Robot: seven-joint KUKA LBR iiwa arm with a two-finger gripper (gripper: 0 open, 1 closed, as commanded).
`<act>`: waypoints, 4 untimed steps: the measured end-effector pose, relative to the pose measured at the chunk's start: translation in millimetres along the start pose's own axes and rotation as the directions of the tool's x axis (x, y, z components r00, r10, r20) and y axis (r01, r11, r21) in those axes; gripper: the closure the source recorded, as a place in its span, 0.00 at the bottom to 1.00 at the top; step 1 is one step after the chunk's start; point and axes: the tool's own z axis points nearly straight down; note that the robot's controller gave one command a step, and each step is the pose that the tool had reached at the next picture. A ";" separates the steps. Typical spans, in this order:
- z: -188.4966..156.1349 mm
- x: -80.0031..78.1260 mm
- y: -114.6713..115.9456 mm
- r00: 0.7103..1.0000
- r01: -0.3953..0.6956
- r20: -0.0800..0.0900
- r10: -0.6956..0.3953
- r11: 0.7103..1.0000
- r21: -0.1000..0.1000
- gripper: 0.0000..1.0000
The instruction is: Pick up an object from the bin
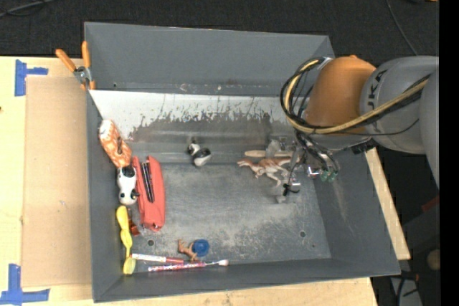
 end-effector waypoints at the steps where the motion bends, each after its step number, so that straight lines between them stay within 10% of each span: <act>1: -3.0 0.5 4.4 0.999 -0.047 0.009 0.047 0.999 -0.002 1.00; 4: -49.0 0.3 4.6 0.999 -0.044 0.010 0.044 0.999 -0.001 1.00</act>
Offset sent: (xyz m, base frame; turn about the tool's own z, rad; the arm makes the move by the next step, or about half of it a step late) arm 0.0000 0.0000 0.0000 0.0000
